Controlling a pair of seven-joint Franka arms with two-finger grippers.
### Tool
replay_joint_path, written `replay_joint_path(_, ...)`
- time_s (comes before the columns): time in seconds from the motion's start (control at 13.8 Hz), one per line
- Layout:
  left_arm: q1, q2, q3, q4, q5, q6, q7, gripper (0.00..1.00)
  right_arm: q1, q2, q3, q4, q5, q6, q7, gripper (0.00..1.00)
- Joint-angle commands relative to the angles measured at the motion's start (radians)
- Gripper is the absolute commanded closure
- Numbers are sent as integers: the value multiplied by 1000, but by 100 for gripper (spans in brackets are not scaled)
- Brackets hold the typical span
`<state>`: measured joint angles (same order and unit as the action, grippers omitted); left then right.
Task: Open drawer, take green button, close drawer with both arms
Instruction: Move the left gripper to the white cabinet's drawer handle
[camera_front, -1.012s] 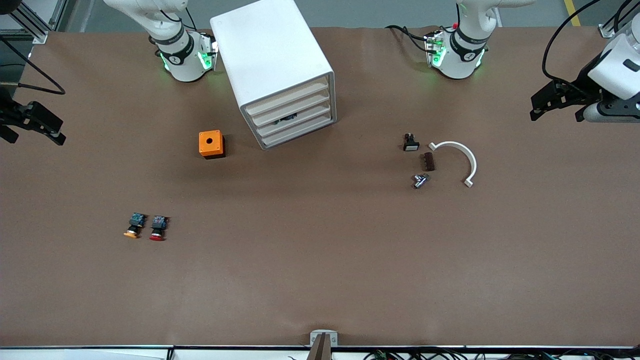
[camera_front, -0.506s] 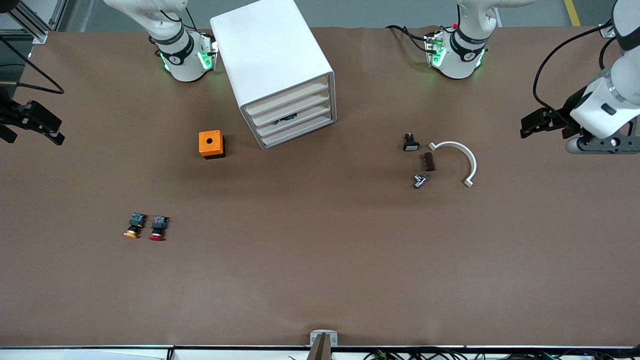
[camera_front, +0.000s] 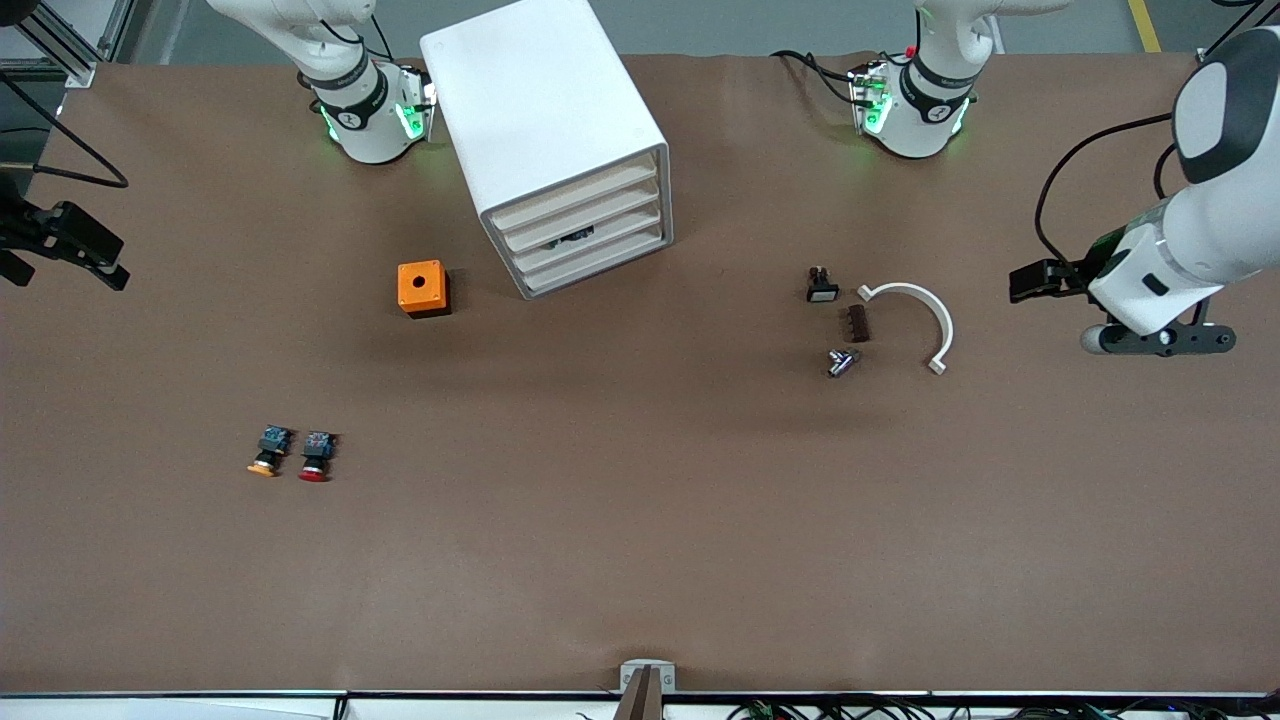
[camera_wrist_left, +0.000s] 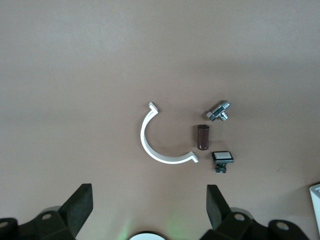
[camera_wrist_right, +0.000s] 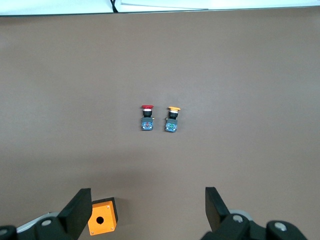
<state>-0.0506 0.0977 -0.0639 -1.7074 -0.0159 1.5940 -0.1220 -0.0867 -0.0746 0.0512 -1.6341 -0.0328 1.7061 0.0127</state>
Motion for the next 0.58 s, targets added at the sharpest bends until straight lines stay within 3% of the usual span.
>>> replay_joint_path(0.0,-81,80,-17,63,7,-20,-199,0,-16,4,10,17,2,-10,4,0)
replay_joint_path(0.14,-156,172,-17,142,-19,-51,-424,0,-16,4,10,17,2,-8,4,0)
replay_joint_path(0.51,-290,380,-17,288,-224,-55,-868,0,-16,4,10,17,2,-9,4,0)
